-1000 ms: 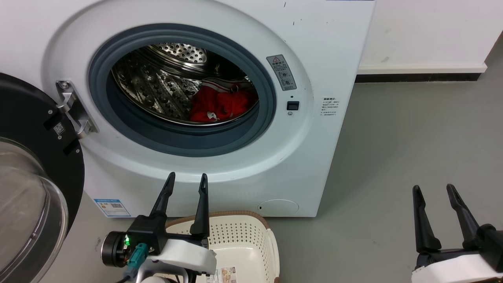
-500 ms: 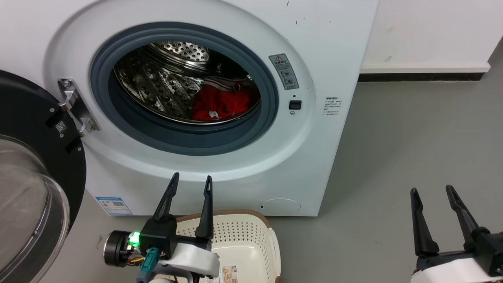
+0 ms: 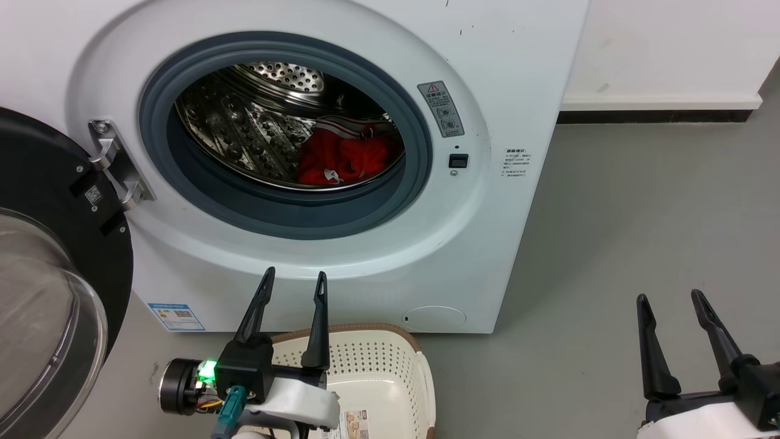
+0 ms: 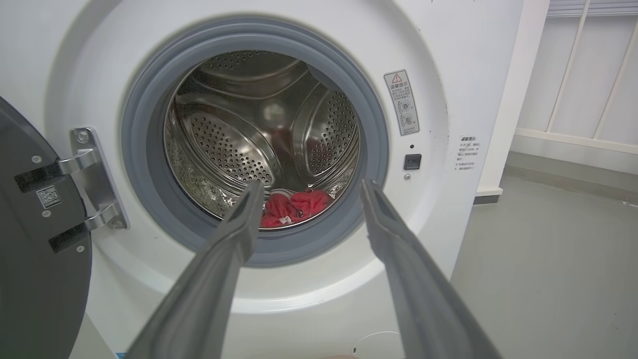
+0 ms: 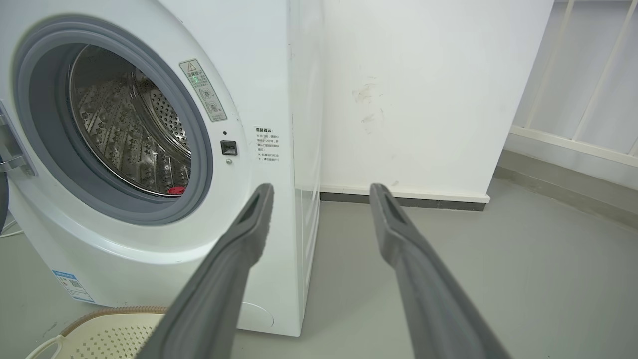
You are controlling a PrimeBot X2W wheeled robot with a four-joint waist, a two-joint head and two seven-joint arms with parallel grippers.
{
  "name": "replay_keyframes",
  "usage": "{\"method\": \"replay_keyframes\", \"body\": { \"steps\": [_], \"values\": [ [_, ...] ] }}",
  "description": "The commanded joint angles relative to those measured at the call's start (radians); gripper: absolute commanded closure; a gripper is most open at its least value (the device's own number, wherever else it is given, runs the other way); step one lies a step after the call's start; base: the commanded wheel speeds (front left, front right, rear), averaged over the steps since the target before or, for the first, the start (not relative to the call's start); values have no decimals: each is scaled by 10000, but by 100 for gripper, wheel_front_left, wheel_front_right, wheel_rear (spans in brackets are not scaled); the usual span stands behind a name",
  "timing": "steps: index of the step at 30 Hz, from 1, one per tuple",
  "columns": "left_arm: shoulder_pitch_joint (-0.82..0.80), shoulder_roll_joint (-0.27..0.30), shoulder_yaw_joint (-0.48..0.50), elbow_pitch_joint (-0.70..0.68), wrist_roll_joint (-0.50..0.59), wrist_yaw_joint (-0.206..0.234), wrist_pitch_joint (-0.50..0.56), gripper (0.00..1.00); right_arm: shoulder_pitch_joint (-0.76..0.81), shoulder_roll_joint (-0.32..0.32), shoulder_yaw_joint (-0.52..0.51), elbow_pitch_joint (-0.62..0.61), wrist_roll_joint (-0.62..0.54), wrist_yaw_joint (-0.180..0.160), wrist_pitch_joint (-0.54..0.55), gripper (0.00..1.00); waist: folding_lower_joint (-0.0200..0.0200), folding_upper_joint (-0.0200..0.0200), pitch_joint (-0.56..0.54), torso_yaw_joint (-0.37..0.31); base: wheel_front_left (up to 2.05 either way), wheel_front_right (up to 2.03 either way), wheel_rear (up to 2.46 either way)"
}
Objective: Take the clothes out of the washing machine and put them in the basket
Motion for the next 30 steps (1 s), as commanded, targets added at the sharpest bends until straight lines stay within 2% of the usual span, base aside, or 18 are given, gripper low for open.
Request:
{"method": "replay_keyframes", "body": {
  "steps": [1,19,24,30],
  "values": [
    [50,15,13,16,-58,68,-27,0,37,9,-2,35,49,-3,-23,0,0,0,9,2,0,0,0],
    [-90,14,-53,182,-125,176,-27,0,-10,9,-41,-22,88,-3,7,0,0,0,142,108,0,0,0],
    [-466,15,-68,295,-197,310,-27,0,-228,9,37,-229,82,-3,56,0,0,0,679,206,0,0,0],
    [-1325,13,-39,526,-288,483,-26,0,-698,9,208,-480,13,-3,18,0,0,0,1892,157,0,0,0]
  ]
}}
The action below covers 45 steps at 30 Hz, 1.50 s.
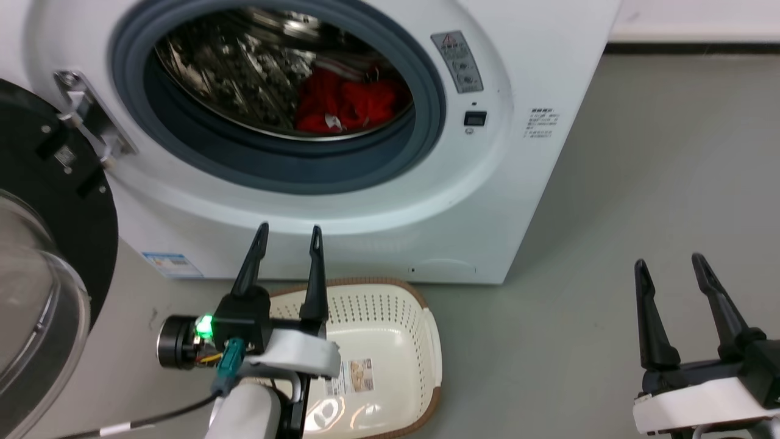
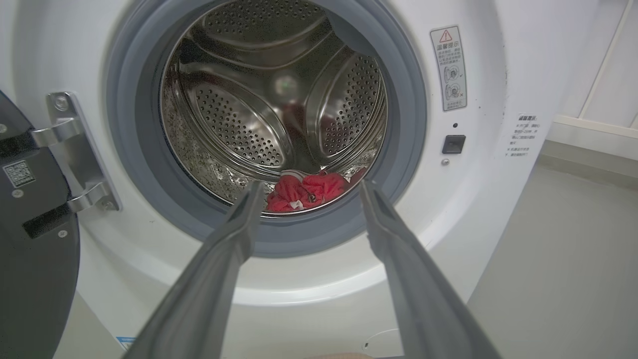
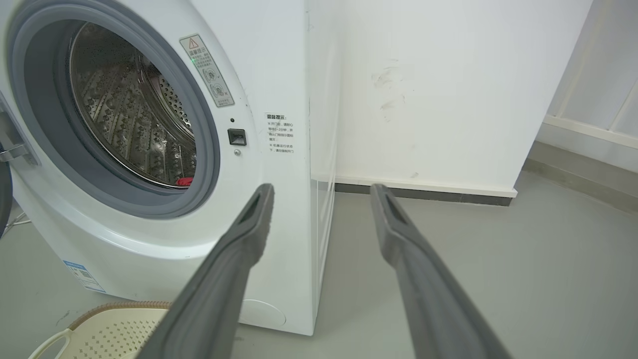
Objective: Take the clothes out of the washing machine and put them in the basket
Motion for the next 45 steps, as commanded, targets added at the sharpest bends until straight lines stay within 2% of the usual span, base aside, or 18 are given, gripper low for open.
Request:
{"method": "replay_keyframes", "body": {
  "steps": [1,7,15,29,32,40,45],
  "values": [
    [-398,13,2,140,-23,62,-27,0,-281,11,80,-59,-25,-3,-70,0,0,0,809,-59,0,0,0],
    [-1716,13,193,693,-117,141,-27,0,-948,9,233,-78,84,-3,-260,0,0,0,2254,-311,0,0,0],
    [-3955,70,805,1873,-22,-2,-26,0,-1871,13,663,445,250,-3,-659,0,0,0,3915,-914,0,0,0],
    [-8300,844,1653,5562,-368,-496,77,0,-2671,13,1290,1517,811,-3,-1273,0,0,0,5364,-2181,0,0,0],
    [-9136,972,1709,6265,-451,-545,370,0,-2760,13,1471,1717,951,-3,-1368,0,0,0,5489,-2376,0,0,0],
    [-11290,1595,1828,7891,-776,-1025,1741,0,-2959,14,1938,2104,1398,-5,-1537,0,0,0,5914,-2860,0,0,0],
    [-12260,1979,1900,8675,-971,-1165,2967,0,-3073,14,2187,2316,1605,-3,-1571,0,0,0,6109,-3215,0,0,0]
  ]
}}
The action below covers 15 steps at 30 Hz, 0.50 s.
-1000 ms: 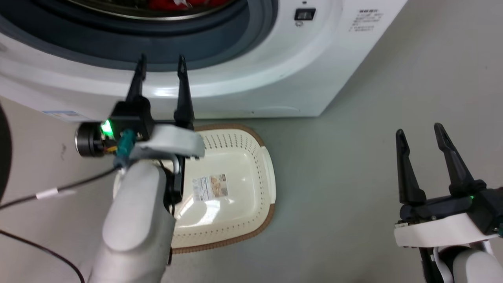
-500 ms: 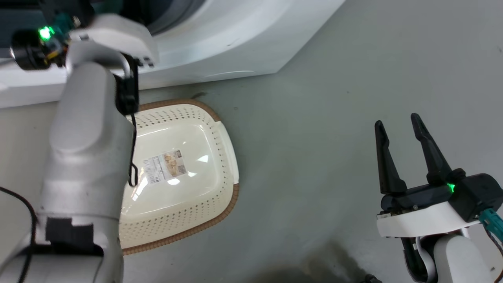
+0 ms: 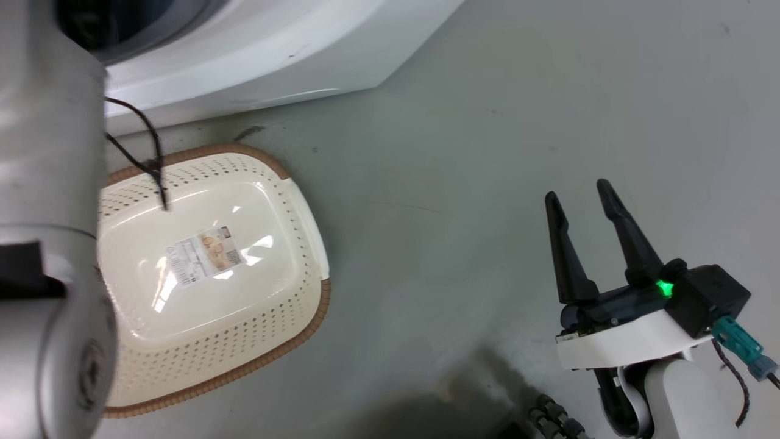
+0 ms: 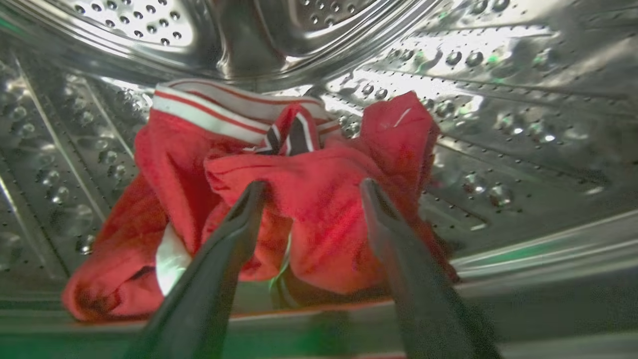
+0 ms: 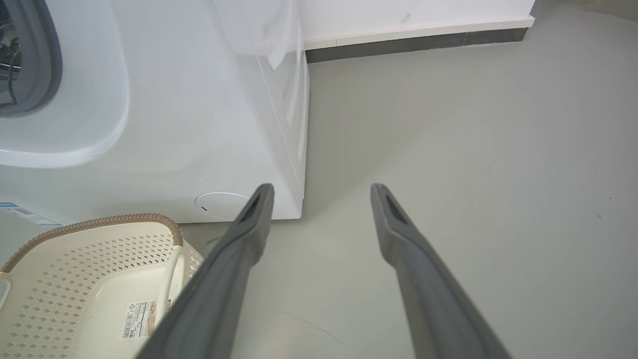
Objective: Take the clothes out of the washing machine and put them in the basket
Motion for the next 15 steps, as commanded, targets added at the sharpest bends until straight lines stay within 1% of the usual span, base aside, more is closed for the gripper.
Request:
{"method": "replay_keyframes", "body": {
  "steps": [1,6,7,10,15],
  "values": [
    [-448,204,25,305,-106,-32,626,0,-190,22,103,103,119,-5,-59,0,-2,0,153,-256,0,0,0],
    [-1327,615,85,800,-229,77,2256,0,-248,22,345,274,386,-5,-80,0,-2,0,253,-606,0,0,0],
    [-1327,615,85,800,-229,77,2256,0,-248,22,345,274,386,-5,-80,0,-2,0,253,-606,0,0,0],
    [-1666,909,82,1040,-248,245,3245,0,-268,20,520,339,566,-3,-83,0,-2,0,252,-818,0,0,0],
    [-1981,1162,17,1320,-263,512,4853,0,-215,20,661,348,790,-5,-76,0,-2,0,264,-1028,0,0,0]
  ]
}}
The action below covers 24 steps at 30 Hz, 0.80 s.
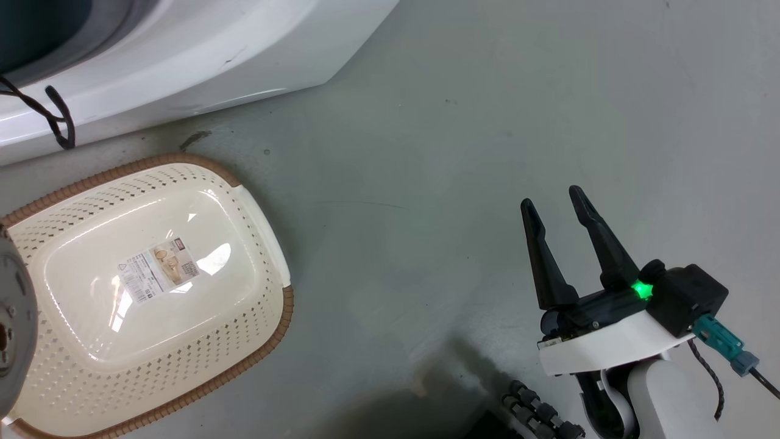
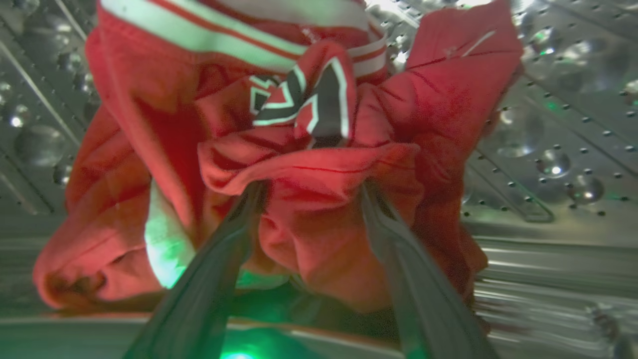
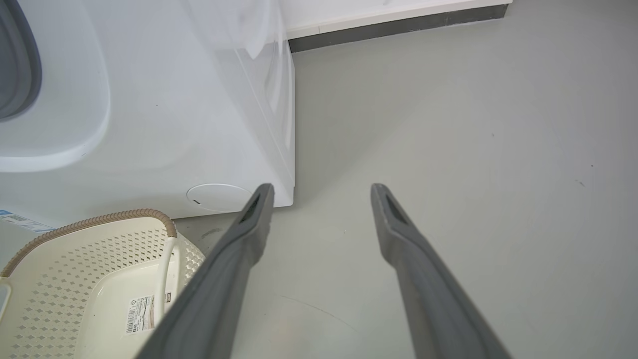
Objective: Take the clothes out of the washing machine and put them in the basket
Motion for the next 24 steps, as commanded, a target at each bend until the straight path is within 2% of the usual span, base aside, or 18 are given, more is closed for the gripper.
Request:
{"method": "replay_keyframes", "body": {
  "steps": [1,2,3,4,5,8,13,18,24],
  "values": [
    [-58,58,-25,43,-41,93,267,0,-52,17,27,38,65,-3,-34,0,-1,-1,6,-53,0,0,0],
    [-63,80,-42,-6,-11,189,416,0,-35,17,46,53,99,-3,-34,0,-1,-1,16,-74,0,0,0],
    [-13,78,-56,-1,-11,251,632,20,-35,17,63,61,105,-5,-34,0,-1,-1,26,-96,0,0,0],
    [44,51,-45,-25,-51,326,777,84,-43,17,77,60,123,-3,-35,0,-1,-1,37,-111,0,0,0],
    [114,38,-24,-91,-84,400,869,100,-58,17,87,60,158,-5,-35,0,-1,-1,53,-125,0,0,0],
    [366,50,-39,-395,-118,519,854,100,-134,17,97,67,198,-3,-35,0,-1,-1,102,-151,0,0,0],
    [939,115,-27,-1100,-105,793,142,100,-271,17,85,147,261,-3,-36,0,-1,-1,88,-109,0,0,0],
    [1627,161,76,-1832,-168,875,-1145,100,-322,17,1,235,217,-3,-36,0,-1,-1,-212,80,0,0,0],
    [2816,28,148,-2257,-327,576,-3220,100,-192,15,-165,345,18,-3,-35,0,-1,-1,-927,415,0,0,0]
  ]
}}
